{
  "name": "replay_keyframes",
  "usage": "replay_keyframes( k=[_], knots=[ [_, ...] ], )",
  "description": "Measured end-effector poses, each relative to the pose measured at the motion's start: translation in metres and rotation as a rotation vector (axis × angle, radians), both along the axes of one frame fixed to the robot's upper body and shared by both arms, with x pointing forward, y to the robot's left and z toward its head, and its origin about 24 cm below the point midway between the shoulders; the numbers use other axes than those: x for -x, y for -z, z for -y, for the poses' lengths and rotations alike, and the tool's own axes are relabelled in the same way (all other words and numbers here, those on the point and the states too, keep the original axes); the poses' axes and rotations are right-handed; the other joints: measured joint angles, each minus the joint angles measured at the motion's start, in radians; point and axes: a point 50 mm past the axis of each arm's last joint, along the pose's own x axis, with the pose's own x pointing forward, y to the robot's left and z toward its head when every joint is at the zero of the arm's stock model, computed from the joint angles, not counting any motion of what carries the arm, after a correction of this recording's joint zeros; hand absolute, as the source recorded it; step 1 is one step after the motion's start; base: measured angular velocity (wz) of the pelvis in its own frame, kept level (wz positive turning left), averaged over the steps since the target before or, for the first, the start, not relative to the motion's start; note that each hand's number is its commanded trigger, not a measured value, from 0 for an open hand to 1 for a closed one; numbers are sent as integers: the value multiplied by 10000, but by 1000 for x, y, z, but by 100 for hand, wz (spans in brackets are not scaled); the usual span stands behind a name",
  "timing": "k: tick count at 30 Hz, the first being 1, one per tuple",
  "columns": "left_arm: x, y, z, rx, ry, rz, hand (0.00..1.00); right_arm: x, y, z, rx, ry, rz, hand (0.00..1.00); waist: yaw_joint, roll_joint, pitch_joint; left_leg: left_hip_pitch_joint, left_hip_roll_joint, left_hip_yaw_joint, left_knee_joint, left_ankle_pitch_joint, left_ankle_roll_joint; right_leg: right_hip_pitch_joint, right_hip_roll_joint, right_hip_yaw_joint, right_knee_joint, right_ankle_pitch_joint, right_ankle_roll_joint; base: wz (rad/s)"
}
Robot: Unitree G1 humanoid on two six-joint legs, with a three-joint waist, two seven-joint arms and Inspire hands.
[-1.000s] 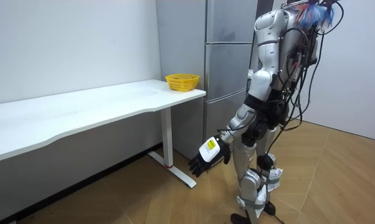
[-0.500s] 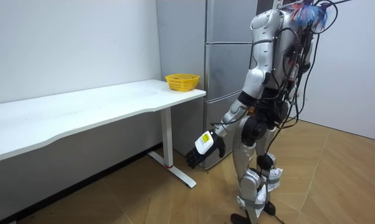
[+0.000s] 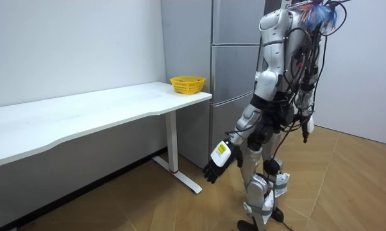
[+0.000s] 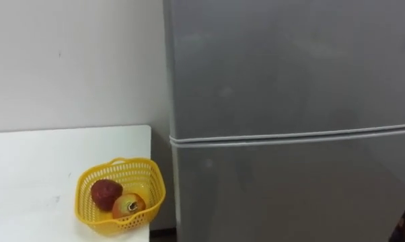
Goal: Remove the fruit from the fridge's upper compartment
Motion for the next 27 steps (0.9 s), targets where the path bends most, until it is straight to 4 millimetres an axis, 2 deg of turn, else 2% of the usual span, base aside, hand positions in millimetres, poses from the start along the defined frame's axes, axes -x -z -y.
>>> replay_keyframes(
  k=[4,7,9,15,18,21,27],
  knots=[
    [2,2,1,48,35,-332,0,3,1,-2,-599,-1644,-317,0,30,51,5,18,-77,-503,-19,-22,37,270,-40,-372,-157,10,38,35],
    [7,2,3,102,30,-606,0,3,1,-4,-905,-3579,-860,0,151,186,12,24,-66,-515,-15,-22,37,316,-37,-391,-144,5,32,2],
    [7,3,4,224,-26,-651,0,-2,2,-6,-1121,-4916,-1176,0,286,281,57,17,-54,-518,-1,-20,35,314,-25,-397,-140,1,24,0],
    [-2,5,10,400,406,-541,0,-25,3,-8,-1198,-7342,-1452,0,401,329,93,23,-61,-514,21,-21,35,313,-39,-395,-116,-2,19,0],
    [-8,5,12,439,425,-447,0,-35,4,-10,-1161,-8086,-1379,0,590,326,94,101,-63,-495,-14,-21,35,347,-34,-384,-134,-3,20,-2],
    [-5,7,16,552,263,-611,0,-40,4,-12,-1157,-8416,-1232,0,632,329,97,194,-67,-503,-80,-21,34,462,-31,-391,-154,-3,21,0],
    [0,9,21,1005,304,-1070,0,-39,4,-13,-1324,-9133,-1475,0,651,289,111,300,-75,-517,-75,-20,34,514,-47,-395,-140,-68,21,0]
  ],
)
